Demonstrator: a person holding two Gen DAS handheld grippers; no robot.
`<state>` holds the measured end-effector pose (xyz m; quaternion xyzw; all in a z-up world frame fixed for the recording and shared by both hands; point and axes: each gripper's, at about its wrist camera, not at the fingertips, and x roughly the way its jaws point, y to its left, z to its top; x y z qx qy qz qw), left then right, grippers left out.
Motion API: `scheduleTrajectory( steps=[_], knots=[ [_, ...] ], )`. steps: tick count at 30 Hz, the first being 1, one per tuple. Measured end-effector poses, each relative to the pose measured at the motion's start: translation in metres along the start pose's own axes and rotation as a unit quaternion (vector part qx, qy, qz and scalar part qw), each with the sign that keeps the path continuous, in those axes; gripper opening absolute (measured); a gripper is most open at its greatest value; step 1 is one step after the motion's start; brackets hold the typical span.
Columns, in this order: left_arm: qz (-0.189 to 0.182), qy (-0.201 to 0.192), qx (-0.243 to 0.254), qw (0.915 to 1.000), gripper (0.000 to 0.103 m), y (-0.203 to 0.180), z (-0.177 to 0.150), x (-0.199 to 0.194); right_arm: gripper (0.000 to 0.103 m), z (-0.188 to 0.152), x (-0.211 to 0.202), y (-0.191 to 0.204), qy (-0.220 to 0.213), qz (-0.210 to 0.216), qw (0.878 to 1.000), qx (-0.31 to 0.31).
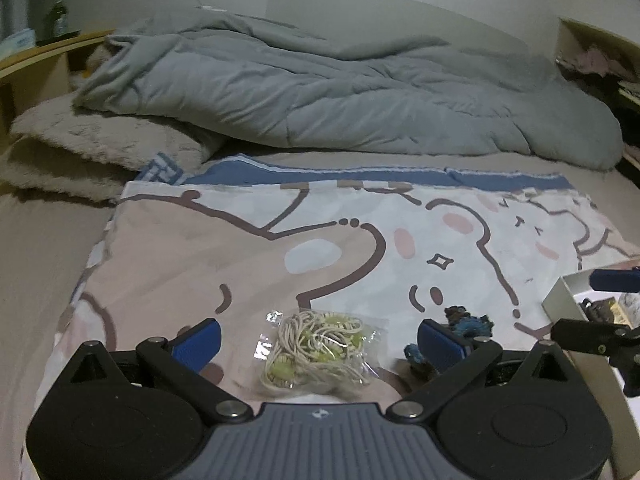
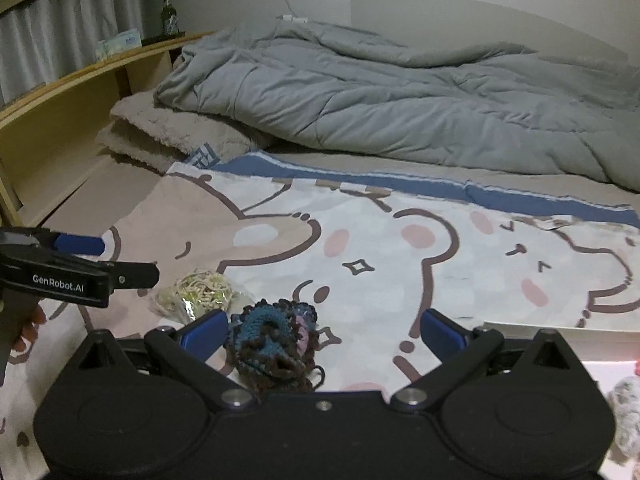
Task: Organize objects
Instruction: 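Grasp the clear bag of beaded cords with the left tool while the right tool grasps the blue crocheted scrunchie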
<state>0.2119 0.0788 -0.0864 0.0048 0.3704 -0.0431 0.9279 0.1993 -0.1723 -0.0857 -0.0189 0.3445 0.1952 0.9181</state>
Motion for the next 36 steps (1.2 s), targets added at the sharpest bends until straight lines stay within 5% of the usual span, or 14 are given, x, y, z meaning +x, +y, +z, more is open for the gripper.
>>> scheduleTrajectory(
  steps=[16, 22, 28, 33, 36],
  knots=[
    [-0.049, 0.087, 0.048, 0.9938, 0.098, 0.003, -0.011, 0.089, 0.101, -0.015, 0.073, 0.022, 0.061, 0.061, 0.995, -0.044],
    [-0.037, 0.095, 0.024, 0.9945, 0.095, 0.009, -0.015, 0.100, 0.088, -0.022, 0.089, 0.028, 0.077, 0.052, 0.994, -0.062],
    [-0.042, 0.100, 0.008, 0.9941, 0.089, 0.010, -0.014, 0.103, 0.086, -0.024, 0.093, 0.024, 0.069, 0.054, 0.995, -0.050],
    [-0.042, 0.099, 0.014, 0.9941, 0.081, 0.006, -0.014, 0.102, 0.057, -0.026, 0.097, 0.026, 0.081, 0.069, 0.993, -0.052],
    [-0.042, 0.098, 0.012, 0.9942, 0.076, 0.005, -0.014, 0.100, 0.053, -0.027, 0.096, 0.028, 0.083, 0.068, 0.993, -0.058]
  ],
)
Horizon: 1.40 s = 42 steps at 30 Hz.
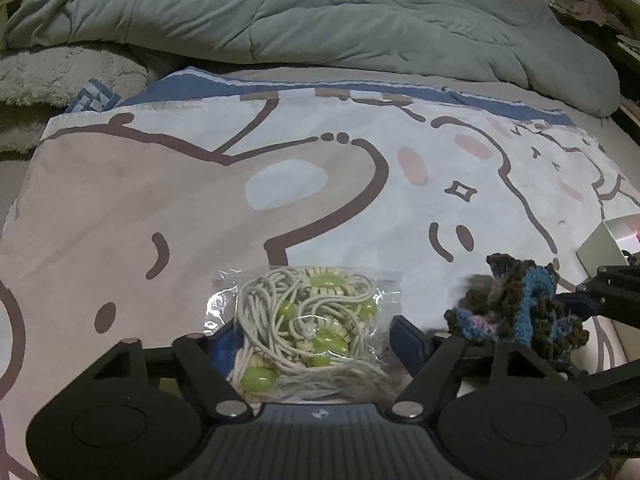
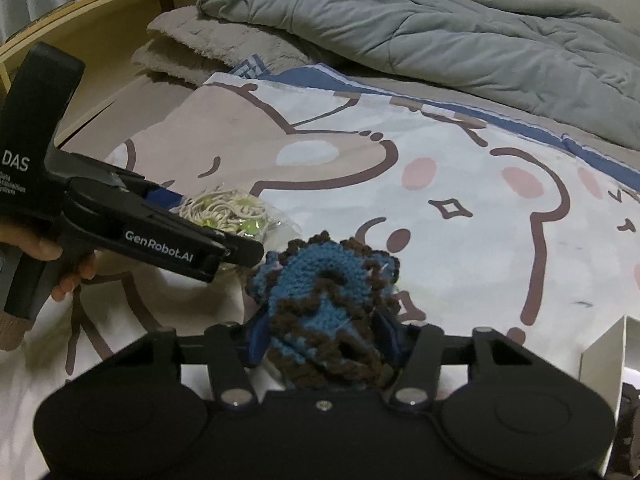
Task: Organize objects
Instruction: 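Grasp the clear bag of beaded cords with the left tool while the right tool grasps the blue crocheted scrunchie, then lift the bag with the left tool while the right tool lifts the scrunchie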
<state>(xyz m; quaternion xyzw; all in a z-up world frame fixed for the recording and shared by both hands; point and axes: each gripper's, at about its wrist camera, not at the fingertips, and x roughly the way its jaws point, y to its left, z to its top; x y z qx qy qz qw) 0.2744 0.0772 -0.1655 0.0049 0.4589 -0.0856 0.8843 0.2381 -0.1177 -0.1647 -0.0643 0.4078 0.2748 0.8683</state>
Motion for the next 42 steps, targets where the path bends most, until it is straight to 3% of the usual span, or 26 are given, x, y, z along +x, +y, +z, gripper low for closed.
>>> scheduleTrajectory(
  steps=[15, 31, 42],
  knots=[
    [0.012, -0.042, -0.027, 0.9987, 0.071, -0.017, -0.001, -0.059, 0.050, 0.008, -0.040, -0.005, -0.027, -0.002, 0.999, 0.033],
    [0.011, -0.112, -0.039, 0.9929, 0.071, -0.058, -0.005, -0.167, 0.050, 0.014, -0.143, -0.002, -0.076, -0.027, 0.996, 0.042],
    [0.012, -0.132, -0.048, 0.9900, 0.071, -0.091, -0.024, -0.215, 0.050, -0.003, -0.209, -0.002, -0.105, -0.053, 0.992, 0.053]
  ],
)
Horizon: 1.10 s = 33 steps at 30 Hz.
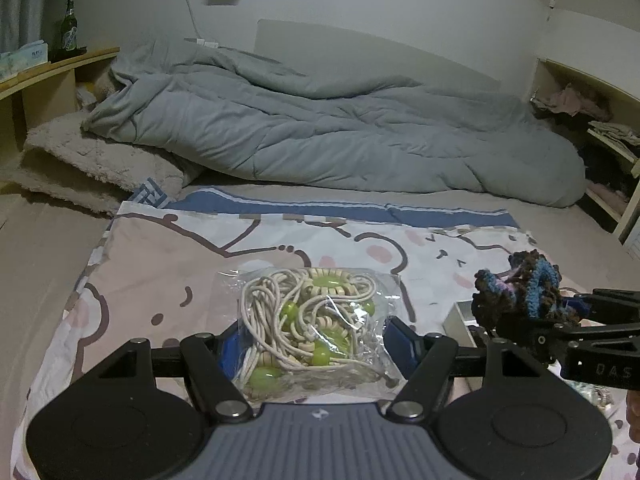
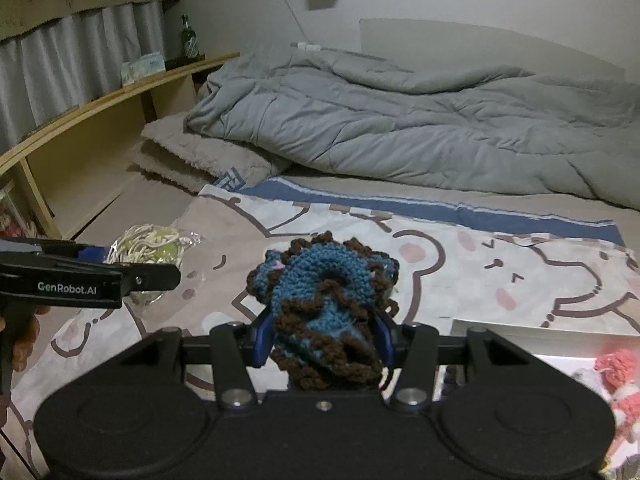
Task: Organize objects
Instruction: 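Lift the bag with the left tool while the right tool lifts the scrunchie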
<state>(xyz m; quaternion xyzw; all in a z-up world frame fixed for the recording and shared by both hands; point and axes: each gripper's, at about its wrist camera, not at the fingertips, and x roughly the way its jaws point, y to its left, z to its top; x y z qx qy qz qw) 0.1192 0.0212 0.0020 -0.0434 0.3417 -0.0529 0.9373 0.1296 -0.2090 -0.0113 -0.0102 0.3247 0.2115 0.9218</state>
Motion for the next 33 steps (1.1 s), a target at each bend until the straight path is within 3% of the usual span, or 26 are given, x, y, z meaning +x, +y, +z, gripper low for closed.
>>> scheduleTrajectory(
  steps=[12, 24, 33],
  knots=[
    [0.006, -0.001, 0.018, 0.9998, 0.071, -0.038, -0.017, -0.024, 0.051, -0.018, -0.049, -0.015, -0.006, -0.022, 1.000, 0.004],
    [-0.002, -0.001, 0.026, 0.9997, 0.071, -0.058, -0.028, -0.021, 0.051, -0.036, -0.062, -0.033, 0.001, -0.038, 0.999, 0.014],
    [-0.047, 0.007, 0.050, 0.9976, 0.071, -0.092, -0.032, -0.012, 0.051, -0.050, -0.066, -0.067, 0.017, -0.062, 0.997, 0.037]
  ],
)
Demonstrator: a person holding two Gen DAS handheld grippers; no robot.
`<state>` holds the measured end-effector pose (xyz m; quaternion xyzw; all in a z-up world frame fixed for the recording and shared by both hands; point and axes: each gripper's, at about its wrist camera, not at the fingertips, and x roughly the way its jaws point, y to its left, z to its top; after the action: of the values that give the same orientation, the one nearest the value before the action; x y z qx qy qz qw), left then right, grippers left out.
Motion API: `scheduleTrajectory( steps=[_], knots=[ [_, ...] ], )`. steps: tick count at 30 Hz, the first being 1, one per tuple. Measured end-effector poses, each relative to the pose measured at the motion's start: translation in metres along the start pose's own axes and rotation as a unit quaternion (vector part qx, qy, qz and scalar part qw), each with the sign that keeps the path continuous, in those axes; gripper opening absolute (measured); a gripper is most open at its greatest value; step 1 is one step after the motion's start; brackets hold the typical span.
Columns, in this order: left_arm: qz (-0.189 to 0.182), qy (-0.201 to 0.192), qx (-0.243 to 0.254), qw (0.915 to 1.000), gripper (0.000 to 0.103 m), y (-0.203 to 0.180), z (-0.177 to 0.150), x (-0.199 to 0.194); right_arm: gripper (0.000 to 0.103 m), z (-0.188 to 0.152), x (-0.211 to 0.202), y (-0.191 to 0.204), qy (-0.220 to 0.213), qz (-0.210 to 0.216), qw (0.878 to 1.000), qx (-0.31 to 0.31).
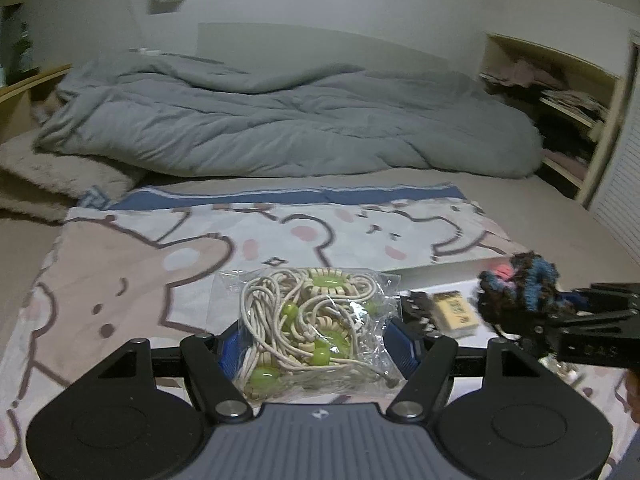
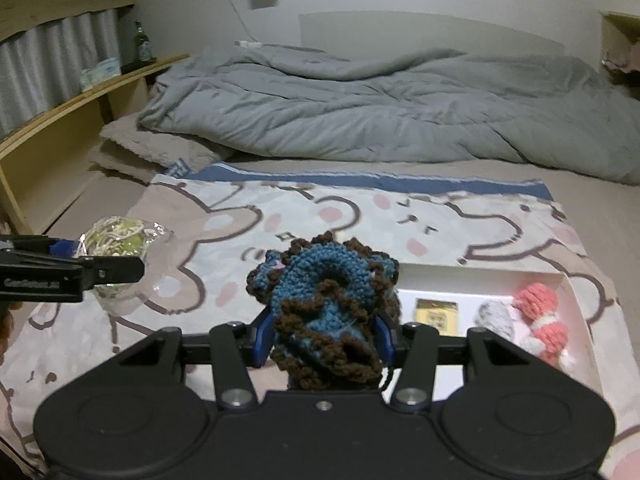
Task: Organize objects
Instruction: 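Lift the bag with the left tool while the right tool lifts the scrunchie, then lower the bag and scrunchie into the white box and open both tools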
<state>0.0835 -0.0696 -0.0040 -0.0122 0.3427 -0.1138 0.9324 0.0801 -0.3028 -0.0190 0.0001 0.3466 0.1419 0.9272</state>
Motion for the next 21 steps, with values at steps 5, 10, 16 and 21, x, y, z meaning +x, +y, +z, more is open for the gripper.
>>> scheduleTrajectory(
  steps=[5, 10, 16, 21],
  knots=[
    [-0.032, 0.013, 0.023, 0.9991, 0.071, -0.029, -0.003, 0.012, 0.051, -0.008, 0.001, -0.024, 0.012, -0.013, 1.000, 0.018],
    [-0.075, 0.039, 0.005, 0.9964, 0.071, -0.050, -0.008, 0.029, 0.051, -0.018, 0.003, -0.047, 0.027, -0.022, 0.998, 0.044],
    [-0.109, 0.051, 0.033, 0.9922, 0.071, -0.083, -0.012, 0.046, 0.051, -0.029, 0.009, -0.071, 0.046, -0.030, 0.995, 0.080],
    [-0.171, 0.055, 0.116, 0.9770, 0.071, -0.108, -0.017, 0.057, 0.051, -0.037, 0.013, -0.087, 0.057, -0.035, 0.993, 0.098]
  ],
)
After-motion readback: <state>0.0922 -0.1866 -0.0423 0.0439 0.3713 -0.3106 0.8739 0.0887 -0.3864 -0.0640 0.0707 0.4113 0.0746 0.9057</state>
